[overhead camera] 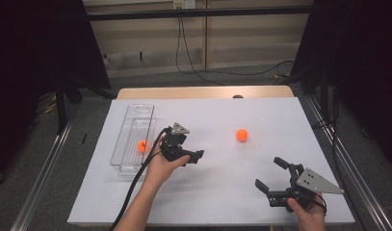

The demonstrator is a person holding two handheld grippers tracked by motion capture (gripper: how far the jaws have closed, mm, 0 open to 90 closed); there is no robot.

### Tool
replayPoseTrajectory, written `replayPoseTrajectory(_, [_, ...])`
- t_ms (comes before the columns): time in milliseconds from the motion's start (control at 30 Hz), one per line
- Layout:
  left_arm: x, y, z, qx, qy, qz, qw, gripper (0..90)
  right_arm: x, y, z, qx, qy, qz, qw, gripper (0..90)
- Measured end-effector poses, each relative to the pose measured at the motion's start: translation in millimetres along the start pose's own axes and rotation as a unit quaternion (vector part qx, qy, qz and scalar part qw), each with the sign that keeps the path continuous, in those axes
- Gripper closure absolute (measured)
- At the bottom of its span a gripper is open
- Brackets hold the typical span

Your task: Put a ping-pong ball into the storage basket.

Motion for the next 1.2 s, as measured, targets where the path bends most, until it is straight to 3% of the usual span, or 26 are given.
replayPoseTrajectory(333, [-5.6,4.6,-5.5,-0.009,0.002,0.006,0.9999,9.9,0.0,-0.3,-0.1,0.000,0.001,0.000,1.0000,1.5])
replayPoseTrajectory(1200, [-21.6,28.3,-11.8,-0.003,0.007,0.020,0.9998,9.9,-0.2,-0.8,-0.4,0.000,0.000,-0.001,1.0000,1.5])
Point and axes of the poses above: each handheld gripper's, and its own axes: y roughly forward along the jaws, z roughly out of its underside, x roughly to its left, the point moved 7 cm from there along y, roughly forward along the jaws, and after that the axes turned 1 degree about -z, right-handed, at the moved point
